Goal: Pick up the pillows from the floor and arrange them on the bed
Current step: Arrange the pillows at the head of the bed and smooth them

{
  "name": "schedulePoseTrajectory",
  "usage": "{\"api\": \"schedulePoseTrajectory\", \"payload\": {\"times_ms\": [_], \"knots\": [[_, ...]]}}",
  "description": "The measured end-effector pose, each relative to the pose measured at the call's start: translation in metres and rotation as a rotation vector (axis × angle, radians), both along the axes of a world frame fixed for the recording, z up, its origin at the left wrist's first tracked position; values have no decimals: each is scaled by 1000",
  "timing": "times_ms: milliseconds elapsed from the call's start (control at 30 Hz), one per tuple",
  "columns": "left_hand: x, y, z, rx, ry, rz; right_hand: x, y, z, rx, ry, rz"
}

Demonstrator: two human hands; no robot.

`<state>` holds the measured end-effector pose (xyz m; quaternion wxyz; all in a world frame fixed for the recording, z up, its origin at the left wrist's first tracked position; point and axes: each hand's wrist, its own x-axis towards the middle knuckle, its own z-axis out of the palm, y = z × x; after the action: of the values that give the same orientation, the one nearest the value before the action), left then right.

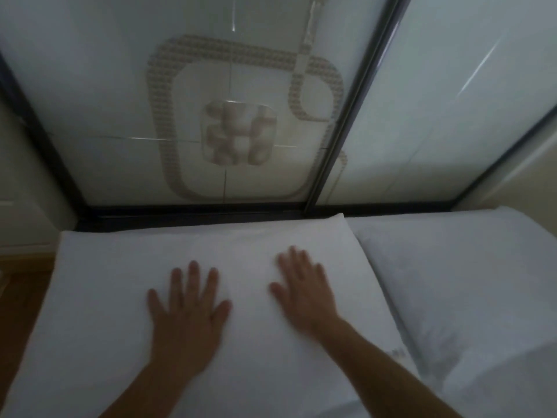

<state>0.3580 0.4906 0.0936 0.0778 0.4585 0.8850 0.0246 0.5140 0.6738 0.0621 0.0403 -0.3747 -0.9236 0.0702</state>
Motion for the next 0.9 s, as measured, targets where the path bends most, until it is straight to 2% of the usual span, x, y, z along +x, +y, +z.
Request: {"api": "schedulePoseTrajectory", "payload": {"times_ms": [33,100,200,267,333,433,500,533,600,667,733,833,900], "knots": [[12,3,-1,-3,-21,-54,-1,-15,-7,-5,-18,62],[14,-6,-12,-44,-18,-50,16,-12,-9,-25,-54,27],[-24,-41,-33,-87,64,111,59,17,-3,-61,-131,-175],[-42,-63,-28,-135,22,221,75,27,4,-112,-180,-267],[-38,-70,-14,-161,-32,264,71,23,9,-115,-147,-299],[-2,-58,1,-118,8,99,36,-8,11,-79,-5,-113],[17,-54,0,-125,6,-15,19,-32,8,-47,-5,78],[17,-58,-2,-129,-7,-18,18,-34,6,-44,-24,105],[-1,-73,-6,-127,-49,89,30,-19,8,-84,-32,-33],[-26,-90,-8,-123,-128,318,49,5,15,-187,-11,-310],[-47,-96,-3,-58,-281,567,63,25,25,-311,16,-515],[-65,-93,0,58,-449,762,60,33,29,-426,69,-597],[-66,-91,1,71,-408,749,53,35,28,-397,29,-575]]}}
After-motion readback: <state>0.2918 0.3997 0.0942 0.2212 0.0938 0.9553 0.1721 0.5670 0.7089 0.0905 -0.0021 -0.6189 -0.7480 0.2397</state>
